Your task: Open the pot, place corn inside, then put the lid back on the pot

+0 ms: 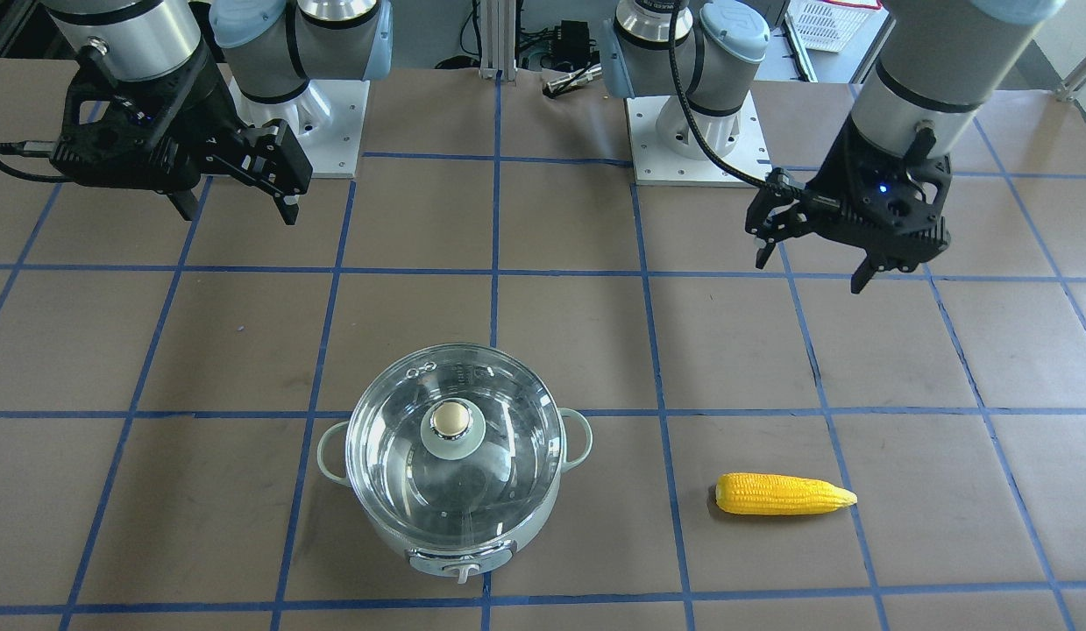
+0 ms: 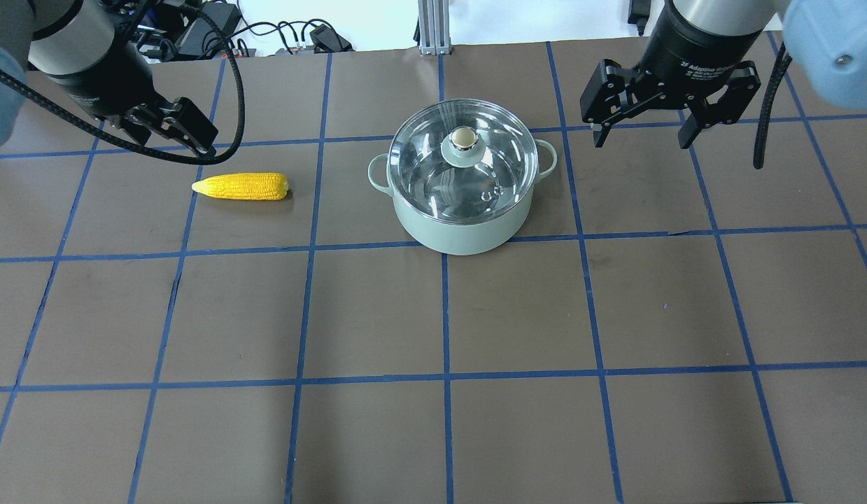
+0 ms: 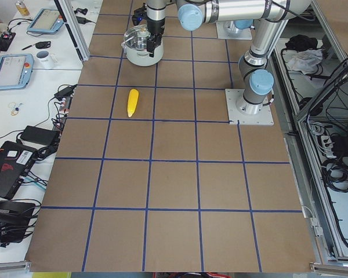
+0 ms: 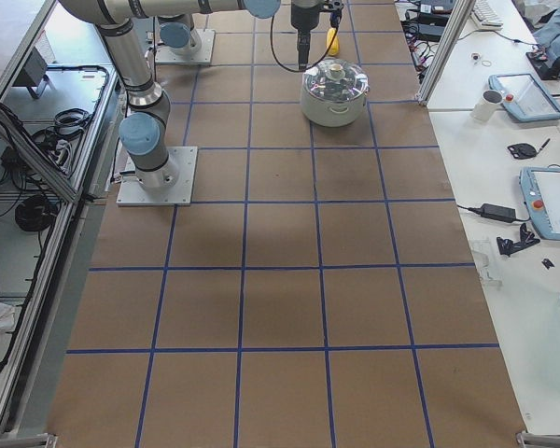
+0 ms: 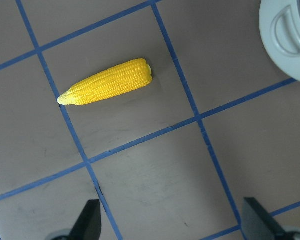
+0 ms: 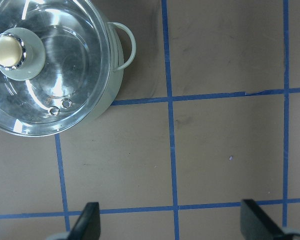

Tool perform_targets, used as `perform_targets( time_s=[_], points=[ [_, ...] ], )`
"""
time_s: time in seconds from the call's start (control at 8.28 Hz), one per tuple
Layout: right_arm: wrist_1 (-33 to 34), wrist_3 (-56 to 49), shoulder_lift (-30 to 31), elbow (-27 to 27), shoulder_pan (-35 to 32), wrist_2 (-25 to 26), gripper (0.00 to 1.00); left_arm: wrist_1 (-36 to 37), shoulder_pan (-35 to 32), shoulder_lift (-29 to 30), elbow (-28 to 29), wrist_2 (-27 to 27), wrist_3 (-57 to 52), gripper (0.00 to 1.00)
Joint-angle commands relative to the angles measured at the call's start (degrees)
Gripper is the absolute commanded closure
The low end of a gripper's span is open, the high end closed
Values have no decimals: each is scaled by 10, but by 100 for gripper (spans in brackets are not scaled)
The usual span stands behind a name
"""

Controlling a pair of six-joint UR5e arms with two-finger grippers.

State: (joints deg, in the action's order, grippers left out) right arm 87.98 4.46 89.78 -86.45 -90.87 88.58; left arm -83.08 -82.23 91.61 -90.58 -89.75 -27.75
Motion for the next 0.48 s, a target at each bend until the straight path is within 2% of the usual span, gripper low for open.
perform_targets(
  time_s=[0.0,0.12,0.24,0.36],
  points=[
    [5,1,-3,0,0,-2,0,54,41,49,2,0,-198,0],
    [26,10,-13,1,-3,-2,0,89,43,62,0,0,-284,0],
    [68,71,-43,1,-18,-12,0,110,44,80,0,0,-326,0],
    [118,113,-81,5,-59,-18,0,136,44,100,-2,3,-361,0]
  ],
)
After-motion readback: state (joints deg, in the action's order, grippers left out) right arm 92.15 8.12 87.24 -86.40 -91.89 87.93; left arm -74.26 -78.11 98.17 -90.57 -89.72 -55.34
